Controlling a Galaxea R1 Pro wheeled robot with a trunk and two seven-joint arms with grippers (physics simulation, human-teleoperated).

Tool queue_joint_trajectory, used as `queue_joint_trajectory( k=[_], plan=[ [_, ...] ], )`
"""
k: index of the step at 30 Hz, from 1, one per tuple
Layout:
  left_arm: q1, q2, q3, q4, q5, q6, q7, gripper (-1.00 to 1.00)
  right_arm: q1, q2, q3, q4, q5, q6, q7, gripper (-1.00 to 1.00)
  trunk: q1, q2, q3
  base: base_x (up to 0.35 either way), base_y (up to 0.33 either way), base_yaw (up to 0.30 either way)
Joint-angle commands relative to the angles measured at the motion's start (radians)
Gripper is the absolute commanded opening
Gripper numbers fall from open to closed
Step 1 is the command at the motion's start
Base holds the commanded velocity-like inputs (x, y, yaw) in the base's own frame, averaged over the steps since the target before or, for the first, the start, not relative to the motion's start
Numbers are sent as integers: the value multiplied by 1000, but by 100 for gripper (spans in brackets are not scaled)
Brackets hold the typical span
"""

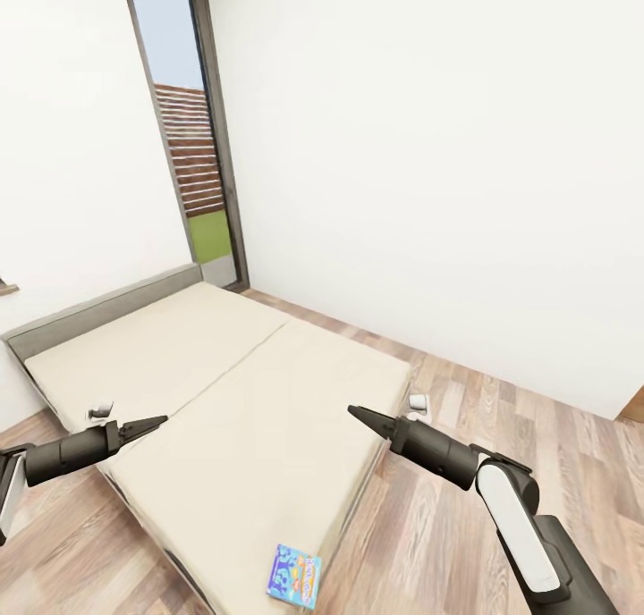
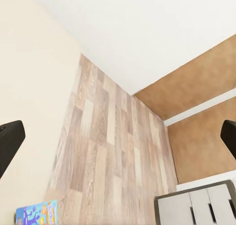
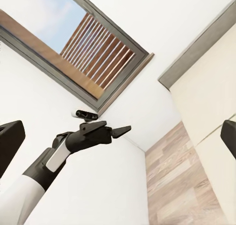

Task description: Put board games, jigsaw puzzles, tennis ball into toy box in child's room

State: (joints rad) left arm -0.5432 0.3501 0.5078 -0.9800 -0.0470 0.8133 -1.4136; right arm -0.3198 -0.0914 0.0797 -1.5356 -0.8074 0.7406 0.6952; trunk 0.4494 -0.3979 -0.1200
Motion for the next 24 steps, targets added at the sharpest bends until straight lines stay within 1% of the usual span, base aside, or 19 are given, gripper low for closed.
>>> queue_joint_trajectory(
  k=[1, 8, 12, 18, 24],
  plan=[
    [-1, 0, 1, 0, -5, 10, -7, 100, -1, -1, 0, 0, -6, 6, -2, 100, 1, -2, -2, 0, -14, 124],
    [-1, 0, 1, 0, -5, 10, -7, 100, -1, -1, 0, 0, -7, 6, -2, 100, 1, -2, -2, 10, -5, 81],
    [-1, 0, 1, 0, -5, 10, -4, 100, -1, -1, 0, 0, -7, 6, -2, 100, 1, -2, -2, 154, -53, 14],
    [-1, 0, 1, 0, -3, 10, 32, 100, -1, -1, 0, 0, -6, 6, -2, 100, 1, -2, -2, 100, -68, 3],
    [-1, -1, 1, 0, -2, 9, 42, 100, -1, -1, 0, 0, -6, 6, -2, 100, 1, -2, -2, 13, -9, 6]
  ],
)
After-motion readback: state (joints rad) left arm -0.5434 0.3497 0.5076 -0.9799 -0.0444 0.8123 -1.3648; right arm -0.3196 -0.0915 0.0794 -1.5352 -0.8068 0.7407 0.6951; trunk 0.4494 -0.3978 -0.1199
